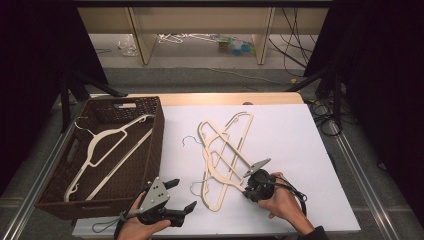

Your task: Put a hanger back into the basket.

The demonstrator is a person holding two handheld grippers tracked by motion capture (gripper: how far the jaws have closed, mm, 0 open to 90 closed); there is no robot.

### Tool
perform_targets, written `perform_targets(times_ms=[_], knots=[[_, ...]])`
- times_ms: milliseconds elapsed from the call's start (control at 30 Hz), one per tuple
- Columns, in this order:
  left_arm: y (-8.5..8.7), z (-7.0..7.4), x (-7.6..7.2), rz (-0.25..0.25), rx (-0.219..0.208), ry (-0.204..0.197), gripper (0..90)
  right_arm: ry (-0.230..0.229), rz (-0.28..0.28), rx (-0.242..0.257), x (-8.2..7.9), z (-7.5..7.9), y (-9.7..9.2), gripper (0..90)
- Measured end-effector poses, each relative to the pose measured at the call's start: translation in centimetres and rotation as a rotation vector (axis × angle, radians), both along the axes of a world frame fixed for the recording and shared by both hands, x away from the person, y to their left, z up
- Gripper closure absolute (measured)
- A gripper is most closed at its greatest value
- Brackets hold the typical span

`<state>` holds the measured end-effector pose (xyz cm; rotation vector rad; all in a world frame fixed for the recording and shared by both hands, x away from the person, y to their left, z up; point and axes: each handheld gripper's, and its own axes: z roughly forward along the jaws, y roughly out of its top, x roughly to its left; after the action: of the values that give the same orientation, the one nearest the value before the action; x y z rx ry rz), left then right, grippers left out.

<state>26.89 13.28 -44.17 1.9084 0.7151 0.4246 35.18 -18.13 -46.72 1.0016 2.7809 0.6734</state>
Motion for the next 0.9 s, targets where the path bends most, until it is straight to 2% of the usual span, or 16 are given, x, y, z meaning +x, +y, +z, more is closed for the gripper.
perform_targets(times_ms=[200, 267, 333, 400, 467, 500, 533, 600, 633, 667, 700, 733, 767, 867, 900], knots=[[-0.4, -0.2, 0.2, -0.003, 0.005, 0.004, 17.2, 0.020, 0.014, -0.007, 0.3, 0.0, 0.1, 78.3], [-0.6, -0.2, 0.6, -0.013, 0.016, -0.002, 17.2, 0.011, 0.031, -0.016, 0.3, 0.1, 0.2, 78.9], [-0.7, -0.2, 0.6, -0.013, 0.008, 0.003, 17.3, 0.012, 0.028, -0.022, 0.2, 0.1, 0.2, 79.1], [-0.9, -0.2, 0.9, -0.024, 0.018, -0.005, 17.5, 0.007, 0.057, -0.026, 0.3, 0.2, 0.2, 79.2], [-1.0, -0.1, 1.4, -0.024, 0.045, -0.018, 17.9, 0.031, 0.071, -0.033, 0.3, 0.5, 0.0, 79.2], [-1.0, -0.1, 1.4, -0.024, 0.045, -0.018, 18.2, 0.031, 0.071, -0.033, 0.3, 0.5, 0.0, 79.2], [-1.2, -0.1, 2.0, -0.018, 0.051, -0.020, 18.5, 0.049, 0.102, -0.031, 0.0, 1.0, -0.3, 79.3], [-1.3, -0.2, 2.3, -0.010, 0.056, -0.009, 19.9, 0.053, 0.108, -0.035, -0.1, 1.1, -0.4, 79.3], [-1.7, -0.5, 2.9, -0.012, 0.078, 0.002, 21.0, 0.057, 0.134, -0.039, -0.4, 1.9, -0.7, 79.3], [-1.7, -0.5, 2.9, -0.012, 0.078, 0.002, 21.3, 0.057, 0.134, -0.039, -0.4, 1.9, -0.7, 79.3], [-2.1, -0.8, 3.3, -0.019, 0.111, 0.001, 21.3, 0.063, 0.135, -0.049, -0.6, 2.2, -0.7, 79.3], [-2.5, -1.2, 4.0, -0.038, 0.194, -0.031, 23.0, 0.056, 0.167, -0.050, -1.0, 2.8, -1.0, 79.3], [-2.5, -1.2, 4.0, -0.038, 0.194, -0.031, 23.5, 0.056, 0.167, -0.050, -1.0, 2.8, -1.0, 79.3], [-3.3, -1.8, 5.1, -0.056, 0.251, -0.029, 25.7, 0.065, 0.188, -0.056, -1.6, 3.6, -1.5, 79.3], [-3.5, -2.0, 5.4, -0.056, 0.279, -0.046, 26.3, 0.065, 0.198, -0.055, -1.7, 3.9, -1.6, 79.3]])
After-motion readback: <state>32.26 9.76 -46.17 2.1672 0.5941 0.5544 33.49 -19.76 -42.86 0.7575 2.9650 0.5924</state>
